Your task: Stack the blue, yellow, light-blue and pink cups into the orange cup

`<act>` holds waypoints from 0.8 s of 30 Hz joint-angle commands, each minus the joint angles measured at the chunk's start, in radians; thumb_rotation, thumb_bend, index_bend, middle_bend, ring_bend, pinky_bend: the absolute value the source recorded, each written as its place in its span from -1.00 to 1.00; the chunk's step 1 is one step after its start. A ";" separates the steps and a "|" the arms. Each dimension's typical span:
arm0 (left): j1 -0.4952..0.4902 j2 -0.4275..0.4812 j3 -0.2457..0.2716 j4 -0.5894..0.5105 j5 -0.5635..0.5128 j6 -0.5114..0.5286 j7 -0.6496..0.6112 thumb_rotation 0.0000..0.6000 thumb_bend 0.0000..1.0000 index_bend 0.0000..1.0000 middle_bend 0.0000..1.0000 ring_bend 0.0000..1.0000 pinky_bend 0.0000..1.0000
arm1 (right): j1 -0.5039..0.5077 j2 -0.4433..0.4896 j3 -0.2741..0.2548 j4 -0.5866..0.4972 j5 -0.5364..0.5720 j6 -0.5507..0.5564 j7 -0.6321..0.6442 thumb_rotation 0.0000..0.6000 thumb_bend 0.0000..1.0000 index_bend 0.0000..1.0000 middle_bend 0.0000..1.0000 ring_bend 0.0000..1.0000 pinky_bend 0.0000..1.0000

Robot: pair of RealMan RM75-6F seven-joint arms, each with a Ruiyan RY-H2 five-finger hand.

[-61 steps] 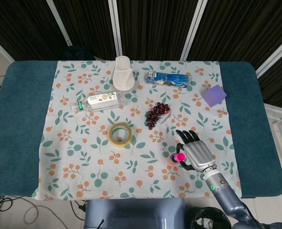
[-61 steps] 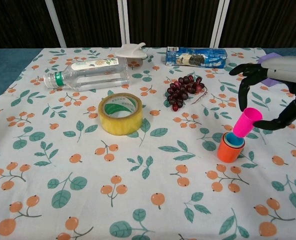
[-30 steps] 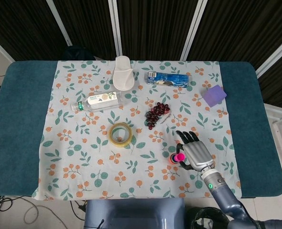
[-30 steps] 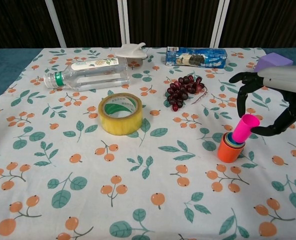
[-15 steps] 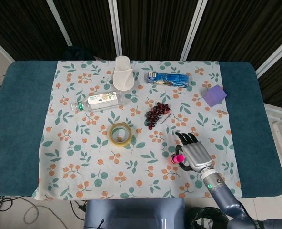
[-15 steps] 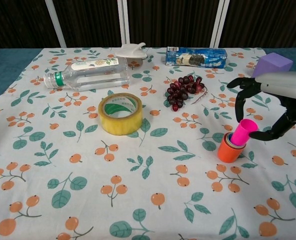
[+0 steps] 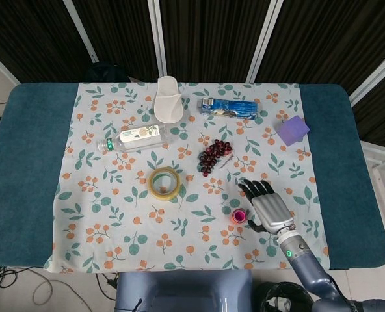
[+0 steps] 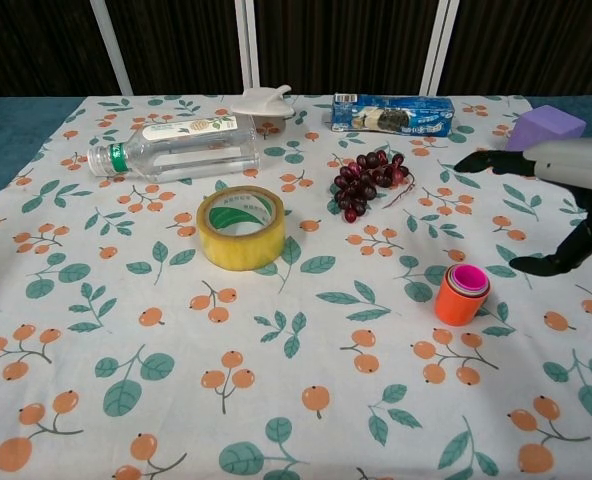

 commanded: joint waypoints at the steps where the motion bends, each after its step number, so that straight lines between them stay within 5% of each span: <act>1: 0.000 0.000 0.000 0.001 -0.001 0.000 0.000 1.00 0.63 -0.84 -1.00 -1.00 -0.78 | -0.026 0.043 0.002 -0.023 -0.030 0.039 0.021 1.00 -0.21 -0.97 -1.00 -1.00 -1.00; 7: -0.002 -0.001 -0.001 0.002 0.000 0.000 0.005 1.00 0.63 -0.84 -1.00 -1.00 -0.78 | -0.117 0.160 0.006 -0.069 -0.126 0.162 0.118 1.00 -0.21 -0.98 -1.00 -1.00 -1.00; 11: 0.000 -0.002 -0.004 0.001 -0.002 0.005 0.005 1.00 0.63 -0.84 -1.00 -1.00 -0.78 | -0.245 0.186 -0.058 -0.028 -0.299 0.313 0.210 1.00 -0.21 -0.98 -1.00 -1.00 -1.00; 16: 0.000 -0.003 -0.003 0.001 0.000 0.006 0.009 1.00 0.63 -0.84 -1.00 -1.00 -0.78 | -0.388 0.112 -0.130 0.131 -0.454 0.489 0.238 1.00 -0.21 -0.99 -1.00 -1.00 -1.00; 24: 0.001 -0.004 -0.004 0.000 0.000 0.010 0.012 1.00 0.63 -0.84 -1.00 -1.00 -0.78 | -0.506 0.017 -0.135 0.301 -0.518 0.615 0.286 1.00 -0.21 -1.00 -1.00 -1.00 -1.00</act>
